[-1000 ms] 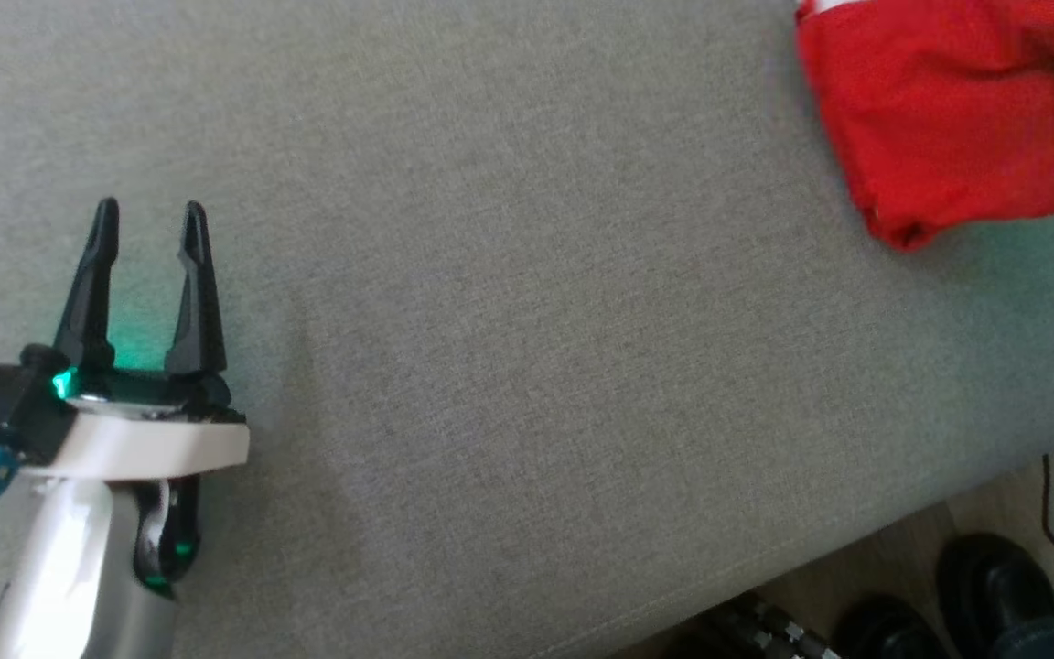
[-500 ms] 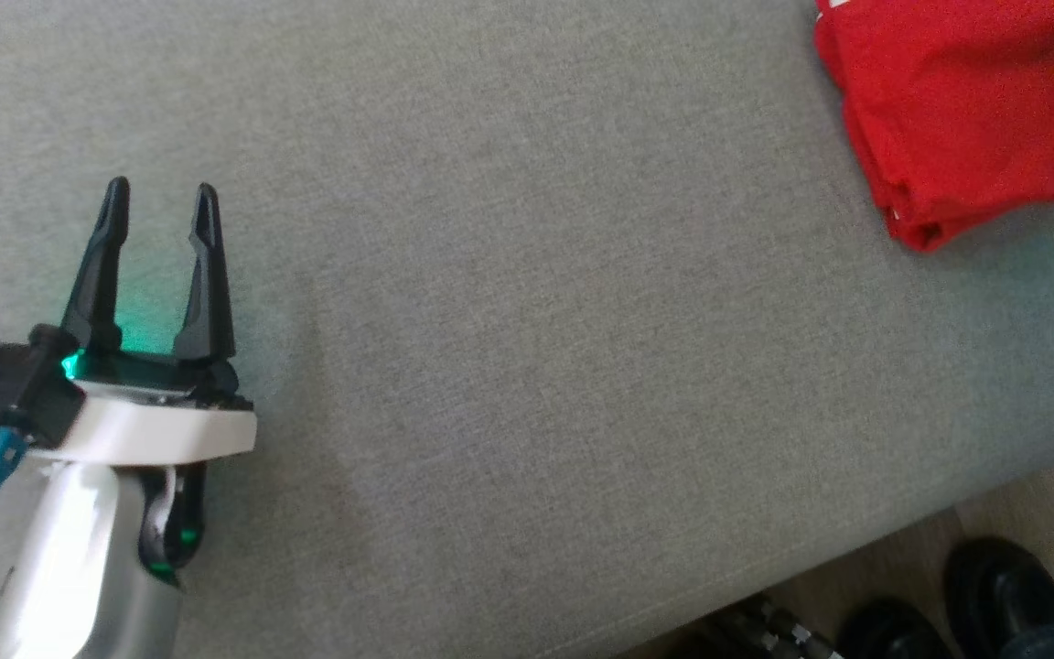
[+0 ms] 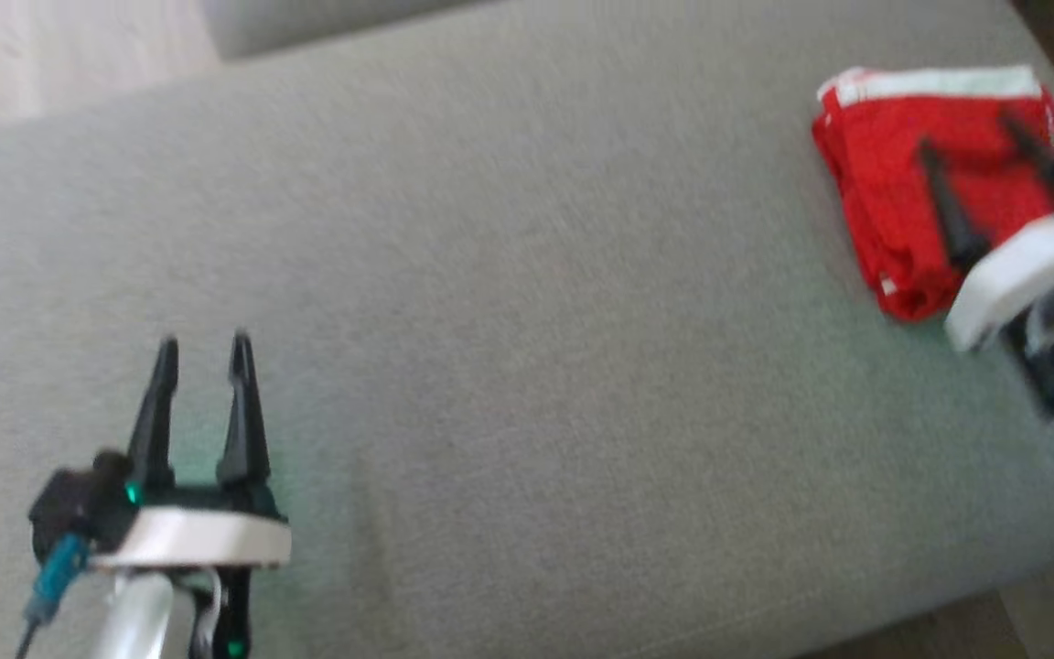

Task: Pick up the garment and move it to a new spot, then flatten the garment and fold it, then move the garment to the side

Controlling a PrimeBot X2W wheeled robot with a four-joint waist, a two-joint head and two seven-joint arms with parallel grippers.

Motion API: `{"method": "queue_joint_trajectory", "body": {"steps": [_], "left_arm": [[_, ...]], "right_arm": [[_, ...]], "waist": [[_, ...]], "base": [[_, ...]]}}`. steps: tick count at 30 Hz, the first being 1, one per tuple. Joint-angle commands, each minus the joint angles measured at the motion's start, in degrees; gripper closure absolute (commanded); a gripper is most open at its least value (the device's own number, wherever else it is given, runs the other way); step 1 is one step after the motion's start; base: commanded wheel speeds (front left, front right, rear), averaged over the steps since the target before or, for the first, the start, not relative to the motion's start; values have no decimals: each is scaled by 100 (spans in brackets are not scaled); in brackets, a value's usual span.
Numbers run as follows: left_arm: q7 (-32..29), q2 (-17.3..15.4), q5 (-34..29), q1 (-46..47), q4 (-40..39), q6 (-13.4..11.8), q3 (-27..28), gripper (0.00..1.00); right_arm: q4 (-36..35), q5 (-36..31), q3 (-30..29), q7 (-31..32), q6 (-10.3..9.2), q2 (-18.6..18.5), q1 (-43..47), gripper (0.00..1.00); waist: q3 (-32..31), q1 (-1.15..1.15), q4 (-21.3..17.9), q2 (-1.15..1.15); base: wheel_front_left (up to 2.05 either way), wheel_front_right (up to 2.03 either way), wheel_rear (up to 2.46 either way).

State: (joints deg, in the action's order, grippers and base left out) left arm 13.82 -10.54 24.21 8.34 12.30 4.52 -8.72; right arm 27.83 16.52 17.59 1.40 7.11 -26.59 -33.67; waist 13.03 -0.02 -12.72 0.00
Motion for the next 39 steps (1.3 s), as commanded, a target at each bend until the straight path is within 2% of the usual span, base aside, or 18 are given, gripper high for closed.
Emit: {"method": "queue_joint_trajectory", "body": {"steps": [1, 7, 15, 24, 39], "left_arm": [[87, -33, 24, -28, -132, -23, 279, 0], [109, 18, -5, -394, -97, -59, 393, 0], [117, 9, -11, -880, -43, -86, 658, 0], [118, 57, -53, -930, 47, -21, 671, 0], [118, 88, -81, -1014, 37, -11, 728, 0]], "right_arm": [[-339, 73, -176, -123, 37, 63, 319, 0], [-1044, -4, -758, -426, 37, 641, 1470, 0], [-1845, -277, -1224, -330, 37, 1408, 2687, 0], [-2023, -383, -1351, -156, 37, 1565, 2864, 0], [-2078, -412, -1303, -46, 37, 1696, 2967, 0]], "waist": [[-544, 2, 362, 0], [-920, 2, 732, 0], [-1250, 2, 1111, 0], [-1282, 2, 1188, 0], [-1310, 2, 1018, 0]], "base": [[0, 0, 0], [0, 0, 0], [0, 0, 0], [0, 0, 0], [0, 0, 0]]}}
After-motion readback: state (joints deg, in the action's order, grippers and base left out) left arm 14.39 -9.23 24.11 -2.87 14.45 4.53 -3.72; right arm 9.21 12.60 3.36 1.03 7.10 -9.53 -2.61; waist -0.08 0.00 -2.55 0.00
